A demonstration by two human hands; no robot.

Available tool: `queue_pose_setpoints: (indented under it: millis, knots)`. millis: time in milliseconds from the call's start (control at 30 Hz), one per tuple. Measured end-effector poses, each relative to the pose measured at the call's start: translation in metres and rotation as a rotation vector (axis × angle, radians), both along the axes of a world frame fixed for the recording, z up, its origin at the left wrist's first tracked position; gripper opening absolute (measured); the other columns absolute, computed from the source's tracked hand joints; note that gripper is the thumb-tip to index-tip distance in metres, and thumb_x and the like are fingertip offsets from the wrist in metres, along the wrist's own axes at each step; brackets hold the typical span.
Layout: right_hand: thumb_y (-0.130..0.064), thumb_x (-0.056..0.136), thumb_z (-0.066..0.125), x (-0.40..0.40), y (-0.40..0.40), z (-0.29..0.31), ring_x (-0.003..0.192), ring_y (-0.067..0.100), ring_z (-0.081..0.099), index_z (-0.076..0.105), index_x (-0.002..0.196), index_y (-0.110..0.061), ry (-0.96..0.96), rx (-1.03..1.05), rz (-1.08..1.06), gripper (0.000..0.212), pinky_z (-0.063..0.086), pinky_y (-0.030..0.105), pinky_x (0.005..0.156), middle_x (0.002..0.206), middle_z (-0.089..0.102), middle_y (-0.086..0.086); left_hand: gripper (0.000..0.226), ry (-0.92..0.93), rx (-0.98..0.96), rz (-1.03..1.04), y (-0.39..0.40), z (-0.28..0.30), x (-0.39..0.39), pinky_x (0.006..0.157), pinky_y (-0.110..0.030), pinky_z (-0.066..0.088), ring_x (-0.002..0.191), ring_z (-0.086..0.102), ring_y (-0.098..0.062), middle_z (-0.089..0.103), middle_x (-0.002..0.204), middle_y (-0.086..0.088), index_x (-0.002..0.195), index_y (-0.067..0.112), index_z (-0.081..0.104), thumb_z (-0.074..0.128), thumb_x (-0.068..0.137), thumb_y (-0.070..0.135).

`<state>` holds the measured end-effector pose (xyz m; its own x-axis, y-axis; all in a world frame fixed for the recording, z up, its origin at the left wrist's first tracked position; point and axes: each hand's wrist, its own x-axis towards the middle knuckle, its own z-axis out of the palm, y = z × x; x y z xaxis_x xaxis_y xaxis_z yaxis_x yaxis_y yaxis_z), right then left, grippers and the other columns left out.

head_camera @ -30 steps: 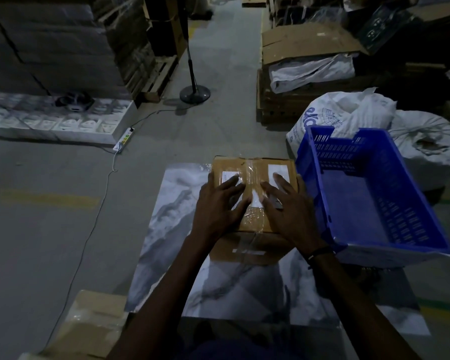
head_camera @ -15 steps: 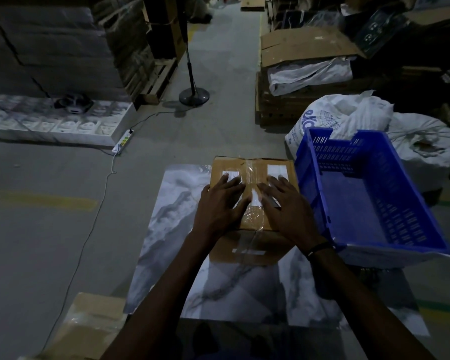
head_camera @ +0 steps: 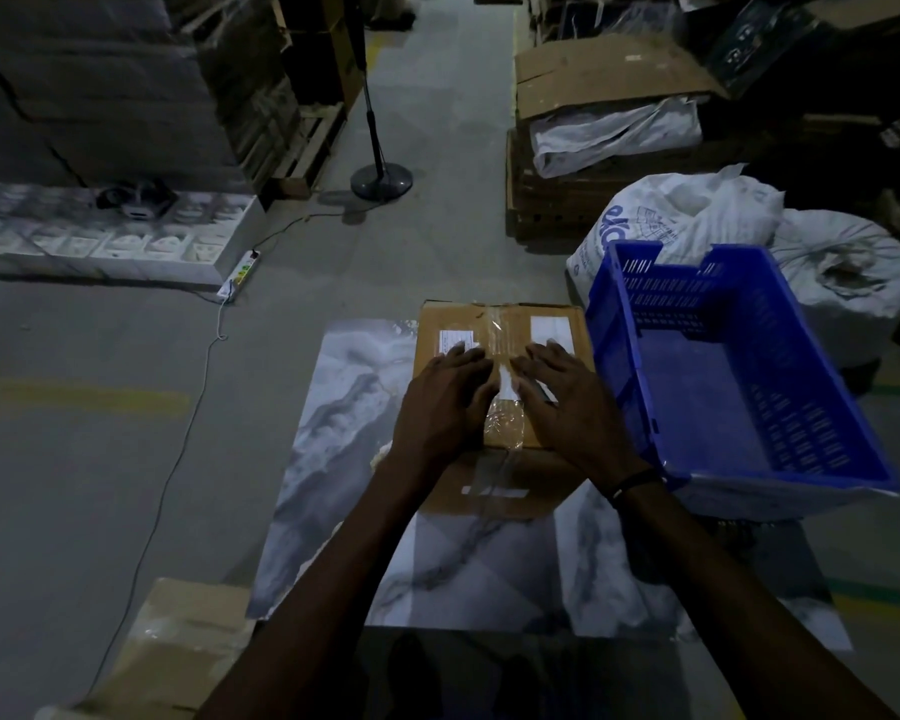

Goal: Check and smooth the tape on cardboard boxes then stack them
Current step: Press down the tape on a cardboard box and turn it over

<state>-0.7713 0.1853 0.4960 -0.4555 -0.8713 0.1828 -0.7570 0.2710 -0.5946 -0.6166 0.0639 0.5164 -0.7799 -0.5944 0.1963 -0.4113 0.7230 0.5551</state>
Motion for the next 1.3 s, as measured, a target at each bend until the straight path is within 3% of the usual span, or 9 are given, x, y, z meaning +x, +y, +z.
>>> queue_pose_setpoints:
  millis: [167,500,633,733,833,1067,1133,1200,1300]
  knots:
    - [-0.037,0.105,0.053,0.001,0.004,-0.005,0.145,0.014,0.041,0.063,0.137,-0.021,0.027,-0.052,0.037,0.037,0.039,0.044,0.118,0.147,0.057,0.001,0.025,0.086,0.009,0.051,0.005,-0.003,-0.001,0.102,-0.042,0.052,0.130,0.059,-0.024,0.067,0.134,-0.006,0.115,0.014,0.077,0.065,0.099,0.028]
    - [-0.044,0.105,0.050,-0.007,0.000,0.005,0.152,0.010,0.025,0.055,0.145,-0.029,-0.035,0.071,0.078,0.043,0.022,0.042,0.122,0.159,0.042,-0.008,0.015,-0.003,0.156,-0.068,-0.003,0.003,0.002,0.115,-0.053,0.037,0.151,0.031,-0.028,0.044,0.157,-0.008,0.100,0.012,0.071,0.069,0.094,0.025]
    - [-0.046,0.105,0.049,-0.006,0.004,0.002,0.153,0.010,0.021,0.052,0.147,-0.029,-0.028,0.084,0.091,0.045,0.023,0.045,0.124,0.161,0.038,-0.008,0.016,0.000,0.139,-0.092,0.003,0.007,0.004,0.112,-0.047,0.038,0.148,0.036,-0.029,0.047,0.155,-0.011,0.090,0.007,0.067,0.069,0.094,0.023]
    - [-0.047,0.107,0.041,-0.001,0.005,0.006,0.155,0.012,0.017,0.043,0.153,-0.028,0.033,0.100,0.102,0.051,0.018,0.044,0.125,0.164,0.032,-0.005,0.022,-0.036,0.108,-0.093,0.003,0.013,0.003,0.109,-0.045,0.039,0.145,0.038,-0.036,0.045,0.156,-0.016,0.109,0.006,0.068,0.071,0.094,0.022]
    - [-0.046,0.104,0.034,0.000,0.001,0.011,0.157,0.018,0.010,0.030,0.159,-0.030,0.200,0.197,0.117,0.057,0.014,0.048,0.122,0.169,0.021,-0.004,0.061,-0.189,0.095,-0.123,-0.005,0.023,-0.004,0.117,-0.050,0.030,0.152,0.023,-0.040,0.029,0.164,-0.017,0.146,0.004,0.049,0.072,0.094,0.024]
    - [-0.044,0.102,0.041,0.001,-0.004,0.018,0.156,0.020,0.010,0.026,0.160,-0.031,0.226,0.253,0.114,0.061,0.013,0.052,0.121,0.169,0.018,-0.004,0.058,-0.366,0.041,-0.172,-0.020,0.025,-0.017,0.112,-0.049,0.038,0.151,0.025,-0.041,0.030,0.163,-0.017,0.137,0.001,0.055,0.076,0.090,0.029]
    - [-0.046,0.102,0.039,-0.002,-0.006,0.020,0.156,0.020,0.011,0.027,0.160,-0.031,0.222,0.268,0.120,0.061,0.013,0.052,0.122,0.169,0.019,-0.003,0.048,-0.313,0.012,-0.144,-0.016,0.026,-0.016,0.102,-0.044,0.045,0.141,0.042,-0.037,0.045,0.152,-0.016,0.125,0.002,0.062,0.078,0.088,0.029]
    - [-0.046,0.103,0.040,-0.005,-0.007,0.022,0.156,0.020,0.014,0.031,0.159,-0.029,0.179,0.260,0.125,0.059,0.015,0.051,0.123,0.169,0.021,-0.002,0.032,-0.230,-0.055,-0.090,-0.008,0.025,-0.014,0.079,-0.032,0.046,0.110,0.059,-0.027,0.061,0.129,-0.012,0.106,0.007,0.066,0.078,0.087,0.029]
    - [-0.042,0.107,0.043,-0.005,-0.006,0.021,0.156,0.019,0.013,0.034,0.158,-0.026,0.113,0.241,0.118,0.055,0.018,0.050,0.124,0.168,0.023,-0.002,0.016,-0.159,-0.114,-0.056,0.003,0.016,-0.010,0.068,-0.026,0.042,0.079,0.054,-0.014,0.065,0.109,-0.006,0.095,0.013,0.067,0.075,0.090,0.025]
